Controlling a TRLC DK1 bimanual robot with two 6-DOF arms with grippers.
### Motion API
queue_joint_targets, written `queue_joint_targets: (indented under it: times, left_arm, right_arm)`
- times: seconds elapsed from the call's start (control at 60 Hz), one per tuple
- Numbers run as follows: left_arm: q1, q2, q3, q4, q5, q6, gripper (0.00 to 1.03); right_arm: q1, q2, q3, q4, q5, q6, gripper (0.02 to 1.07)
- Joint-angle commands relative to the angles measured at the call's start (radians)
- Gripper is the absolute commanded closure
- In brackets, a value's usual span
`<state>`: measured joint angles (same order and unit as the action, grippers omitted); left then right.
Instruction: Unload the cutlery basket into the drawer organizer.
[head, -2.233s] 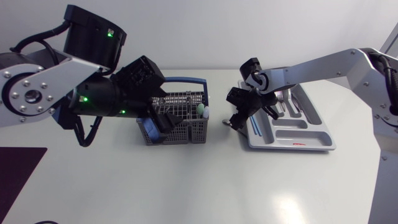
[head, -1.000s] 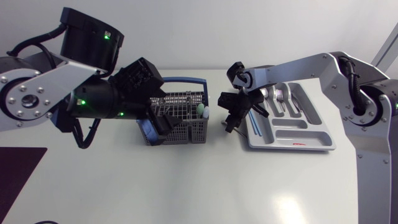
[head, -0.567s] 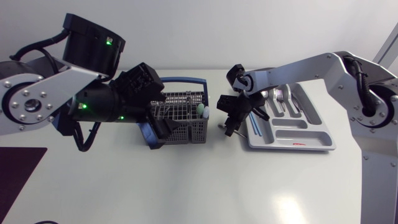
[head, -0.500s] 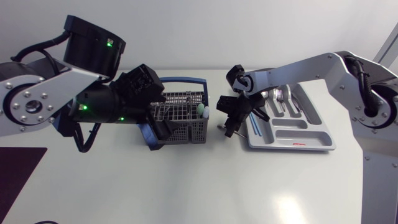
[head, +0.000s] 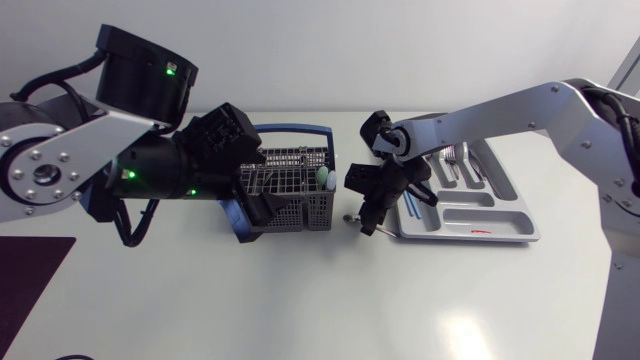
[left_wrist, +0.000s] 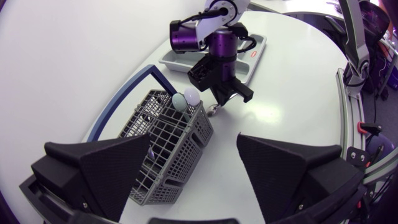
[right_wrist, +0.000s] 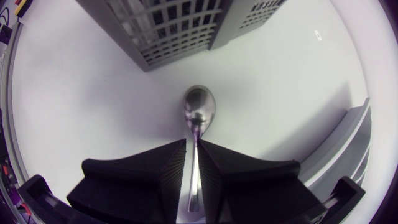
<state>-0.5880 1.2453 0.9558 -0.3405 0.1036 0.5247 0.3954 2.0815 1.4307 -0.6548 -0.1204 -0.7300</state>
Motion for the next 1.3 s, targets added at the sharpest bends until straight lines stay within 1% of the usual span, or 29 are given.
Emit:
queue_joint_targets:
  times: [0.0,0.117,0.217,0.25,0.317,0.333,0.35,0.383,0.817,0.933,1.05,1.183,1.233,1.283]
  left_arm:
    - [0.004,-0.017,-0.028,0.003,0.004,0.017,0.06]
    - [0.005,-0.024,-0.031,0.003,0.004,0.017,0.06]
    - [0.004,-0.029,-0.034,0.003,0.004,0.015,0.06]
    - [0.004,-0.029,-0.034,0.003,0.004,0.017,0.06]
    - [0.004,-0.035,-0.035,0.001,0.004,0.017,0.06]
    - [0.004,-0.035,-0.035,0.001,0.004,0.017,0.06]
    - [0.004,-0.035,-0.035,0.001,0.004,0.017,0.06]
    - [0.004,-0.035,-0.035,0.001,0.004,0.017,0.06]
    - [0.004,-0.043,-0.045,0.000,0.004,0.021,0.06]
    - [0.005,-0.043,-0.045,0.000,0.004,0.024,0.06]
    - [0.005,-0.040,-0.043,0.001,0.004,0.026,0.06]
    - [0.005,-0.035,-0.040,0.003,0.004,0.028,0.06]
    - [0.005,-0.032,-0.038,0.003,0.004,0.028,0.06]
    - [0.005,-0.029,-0.037,0.003,0.005,0.029,0.06]
  right_arm:
    - [0.016,-0.043,-0.032,-0.012,-0.007,0.001,0.87]
    - [0.019,-0.054,-0.036,-0.017,-0.007,0.004,0.87]
    - [0.013,-0.028,-0.018,-0.017,-0.001,0.003,0.84]
    - [0.008,-0.020,-0.016,-0.023,0.001,-0.002,0.78]
    - [0.003,-0.011,-0.016,-0.022,0.001,-0.006,0.51]
    - [0.003,-0.008,-0.015,-0.023,0.001,-0.009,0.47]
    - [0.003,-0.008,-0.016,-0.025,0.001,-0.014,0.46]
    - [0.003,-0.006,-0.016,-0.022,-0.001,-0.014,0.45]
    - [-0.015,0.068,0.059,-0.031,-0.007,-0.031,0.46]
    - [-0.026,0.089,0.086,-0.043,-0.008,-0.039,0.48]
    - [-0.032,0.112,0.111,-0.065,-0.016,-0.063,0.57]
    - [-0.033,0.124,0.116,-0.082,-0.027,-0.078,0.75]
    - [-0.030,0.126,0.112,-0.082,-0.030,-0.080,0.84]
    - [-0.024,0.124,0.097,-0.082,-0.032,-0.089,0.84]
